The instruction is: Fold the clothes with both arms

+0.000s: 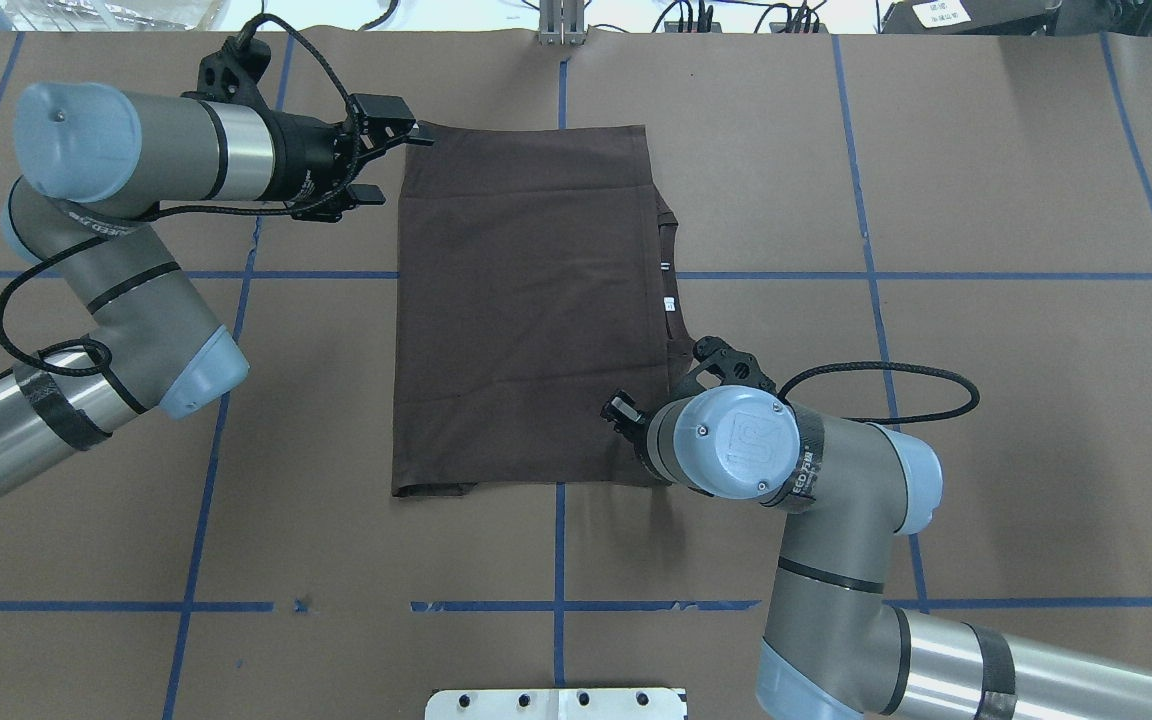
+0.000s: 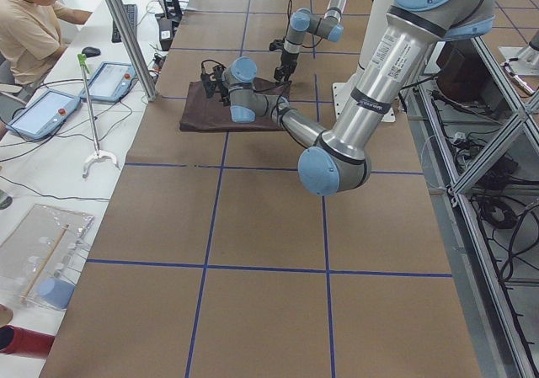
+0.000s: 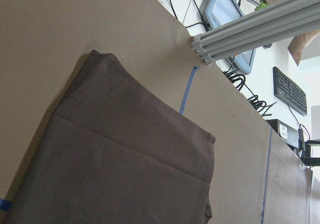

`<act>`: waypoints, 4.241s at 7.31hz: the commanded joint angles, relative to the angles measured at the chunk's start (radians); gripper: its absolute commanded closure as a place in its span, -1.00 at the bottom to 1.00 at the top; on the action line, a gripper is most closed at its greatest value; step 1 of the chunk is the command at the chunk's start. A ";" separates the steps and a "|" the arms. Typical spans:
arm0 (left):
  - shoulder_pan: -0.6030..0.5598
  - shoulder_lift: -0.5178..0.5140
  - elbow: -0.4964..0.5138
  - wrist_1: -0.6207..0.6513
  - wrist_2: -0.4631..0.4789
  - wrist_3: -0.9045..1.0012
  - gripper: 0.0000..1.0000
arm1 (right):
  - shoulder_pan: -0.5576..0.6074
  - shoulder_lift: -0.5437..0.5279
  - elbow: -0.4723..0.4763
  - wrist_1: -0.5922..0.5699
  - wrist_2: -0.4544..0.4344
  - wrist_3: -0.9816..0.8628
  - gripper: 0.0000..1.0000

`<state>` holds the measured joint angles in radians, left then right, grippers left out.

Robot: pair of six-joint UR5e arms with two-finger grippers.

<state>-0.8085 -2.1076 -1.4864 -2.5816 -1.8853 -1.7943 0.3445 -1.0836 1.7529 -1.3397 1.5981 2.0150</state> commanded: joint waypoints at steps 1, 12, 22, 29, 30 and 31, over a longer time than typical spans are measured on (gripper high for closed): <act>0.000 0.001 0.000 0.000 0.000 0.000 -0.99 | -0.012 -0.002 -0.022 0.008 -0.001 -0.002 -0.44; 0.082 0.113 -0.134 0.000 0.033 -0.084 -0.99 | -0.004 -0.010 0.066 -0.001 0.014 -0.010 1.00; 0.529 0.273 -0.374 0.515 0.368 -0.194 -0.37 | -0.001 -0.039 0.112 0.007 0.017 -0.009 1.00; 0.537 0.287 -0.361 0.518 0.368 -0.192 0.61 | 0.002 -0.041 0.134 0.004 0.031 -0.009 1.00; 0.537 0.287 -0.361 0.518 0.367 -0.191 1.00 | 0.002 -0.041 0.132 0.004 0.031 -0.009 1.00; 0.535 0.287 -0.370 0.518 0.365 -0.186 1.00 | 0.004 -0.042 0.132 0.004 0.033 -0.009 1.00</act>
<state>-0.2730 -1.8205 -1.8514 -2.0625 -1.5183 -1.9844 0.3472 -1.1249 1.8848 -1.3359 1.6289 2.0065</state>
